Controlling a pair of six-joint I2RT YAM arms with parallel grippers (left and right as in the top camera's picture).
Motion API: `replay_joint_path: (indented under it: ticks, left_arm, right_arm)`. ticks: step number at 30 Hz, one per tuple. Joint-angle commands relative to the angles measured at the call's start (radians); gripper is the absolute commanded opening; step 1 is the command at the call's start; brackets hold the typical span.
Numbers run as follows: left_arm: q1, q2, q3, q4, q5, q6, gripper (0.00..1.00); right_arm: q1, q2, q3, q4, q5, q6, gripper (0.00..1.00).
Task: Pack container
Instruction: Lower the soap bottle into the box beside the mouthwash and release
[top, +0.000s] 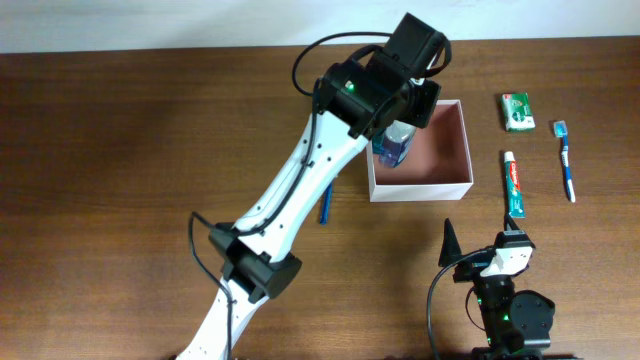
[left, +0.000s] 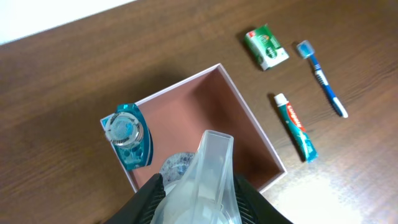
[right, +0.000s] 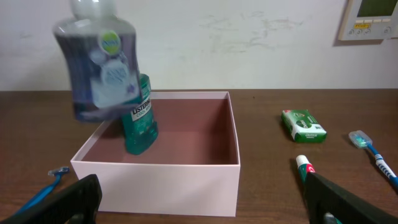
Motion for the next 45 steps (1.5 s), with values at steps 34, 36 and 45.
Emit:
replay_joint_path:
  ticks: [34,36,45]
  left_arm:
    - [0.001,0.174,0.018,0.094,0.007,0.002,0.44]
    - [0.002,0.174,0.018,0.097,0.006,0.001,0.44]
    - [0.005,0.171,0.029,0.12,0.008,0.003,0.44]
  right_arm:
    - [0.006,-0.006,-0.005,-0.005,0.008,0.004,0.99]
    - [0.006,-0.006,-0.005,-0.005,0.008,0.004,0.99]
    - [0.006,-0.006,-0.005,-0.005,0.008,0.004,0.99]
